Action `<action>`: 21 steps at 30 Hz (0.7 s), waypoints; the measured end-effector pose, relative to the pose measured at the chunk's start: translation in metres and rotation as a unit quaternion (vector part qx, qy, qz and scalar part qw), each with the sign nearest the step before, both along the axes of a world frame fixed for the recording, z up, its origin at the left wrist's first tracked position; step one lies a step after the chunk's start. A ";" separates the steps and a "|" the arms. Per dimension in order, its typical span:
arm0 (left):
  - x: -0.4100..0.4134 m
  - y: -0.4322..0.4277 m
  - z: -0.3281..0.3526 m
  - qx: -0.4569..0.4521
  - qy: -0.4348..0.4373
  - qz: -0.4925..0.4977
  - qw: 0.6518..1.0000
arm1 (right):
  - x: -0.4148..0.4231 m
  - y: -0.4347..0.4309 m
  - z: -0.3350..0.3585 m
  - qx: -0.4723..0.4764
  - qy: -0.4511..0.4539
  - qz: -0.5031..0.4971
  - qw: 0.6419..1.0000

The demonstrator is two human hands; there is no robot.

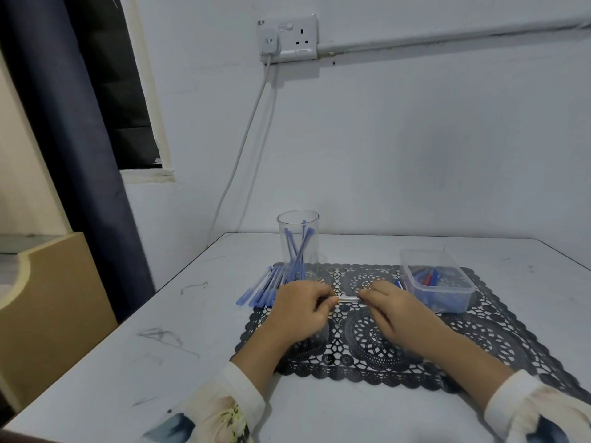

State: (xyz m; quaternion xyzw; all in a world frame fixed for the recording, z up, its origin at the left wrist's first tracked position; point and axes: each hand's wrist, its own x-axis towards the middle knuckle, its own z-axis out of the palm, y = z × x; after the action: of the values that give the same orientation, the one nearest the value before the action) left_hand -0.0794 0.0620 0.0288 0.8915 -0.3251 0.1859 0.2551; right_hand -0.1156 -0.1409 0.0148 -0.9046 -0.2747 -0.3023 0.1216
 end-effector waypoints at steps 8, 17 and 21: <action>0.000 0.001 0.000 -0.005 0.001 -0.008 1.000 | -0.003 0.001 0.004 0.015 0.018 0.004 1.000; -0.001 0.002 0.000 -0.013 0.003 -0.023 1.000 | -0.006 0.002 0.007 0.013 0.019 0.019 1.000; 0.000 0.002 0.000 -0.016 0.010 -0.022 1.000 | -0.005 0.000 0.007 0.010 0.023 0.020 0.999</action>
State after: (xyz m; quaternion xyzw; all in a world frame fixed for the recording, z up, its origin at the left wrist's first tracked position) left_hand -0.0795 0.0639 0.0290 0.8817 -0.3392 0.1765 0.2766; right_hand -0.1202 -0.1411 0.0217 -0.9045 -0.2866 -0.2818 0.1427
